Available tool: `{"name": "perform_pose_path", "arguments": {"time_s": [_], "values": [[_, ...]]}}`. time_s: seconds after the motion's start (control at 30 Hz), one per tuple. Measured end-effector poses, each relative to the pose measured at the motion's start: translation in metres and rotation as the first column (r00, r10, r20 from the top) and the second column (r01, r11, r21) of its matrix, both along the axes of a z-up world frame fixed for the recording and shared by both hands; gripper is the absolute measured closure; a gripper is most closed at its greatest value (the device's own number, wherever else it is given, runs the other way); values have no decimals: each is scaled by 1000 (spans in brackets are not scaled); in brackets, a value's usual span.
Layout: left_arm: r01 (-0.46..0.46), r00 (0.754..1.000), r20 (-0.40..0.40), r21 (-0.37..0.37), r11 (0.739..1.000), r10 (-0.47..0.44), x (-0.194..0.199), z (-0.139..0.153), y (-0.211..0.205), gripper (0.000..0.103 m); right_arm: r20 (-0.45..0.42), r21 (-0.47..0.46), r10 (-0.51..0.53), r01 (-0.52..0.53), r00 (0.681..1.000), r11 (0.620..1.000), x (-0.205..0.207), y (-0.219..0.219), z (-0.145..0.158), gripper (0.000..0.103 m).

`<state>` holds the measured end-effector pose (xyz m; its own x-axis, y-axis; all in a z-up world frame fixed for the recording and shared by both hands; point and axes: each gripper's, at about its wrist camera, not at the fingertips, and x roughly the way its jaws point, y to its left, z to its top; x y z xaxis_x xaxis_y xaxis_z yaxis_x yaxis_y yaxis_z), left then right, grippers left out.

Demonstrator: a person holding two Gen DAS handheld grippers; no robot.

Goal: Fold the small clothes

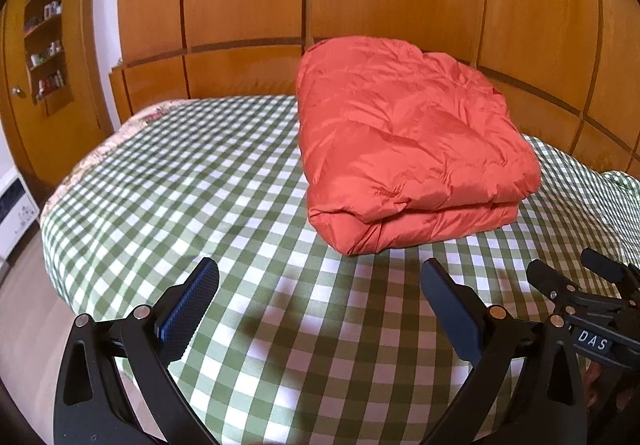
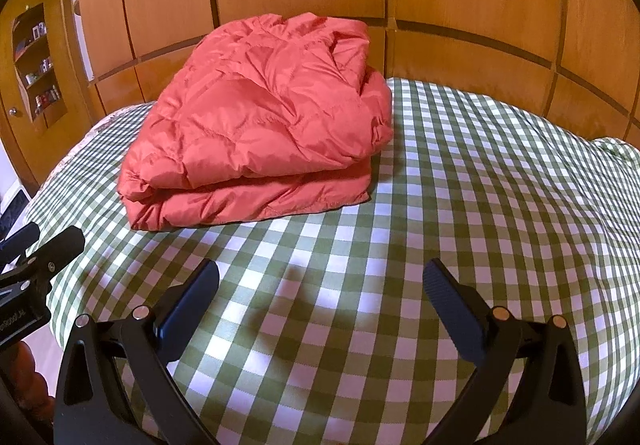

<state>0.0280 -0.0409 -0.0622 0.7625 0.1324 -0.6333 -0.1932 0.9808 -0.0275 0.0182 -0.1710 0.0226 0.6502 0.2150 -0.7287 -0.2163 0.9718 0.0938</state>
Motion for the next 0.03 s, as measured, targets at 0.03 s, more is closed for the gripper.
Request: {"name": "perform_pose_path", "arguments": {"time_s": [0.03], "values": [[-2,1000,-6,-3,1000,2,1,-2,1,3,-15,6,-8,8,1000,1000,4,-3,-3,2]]}}
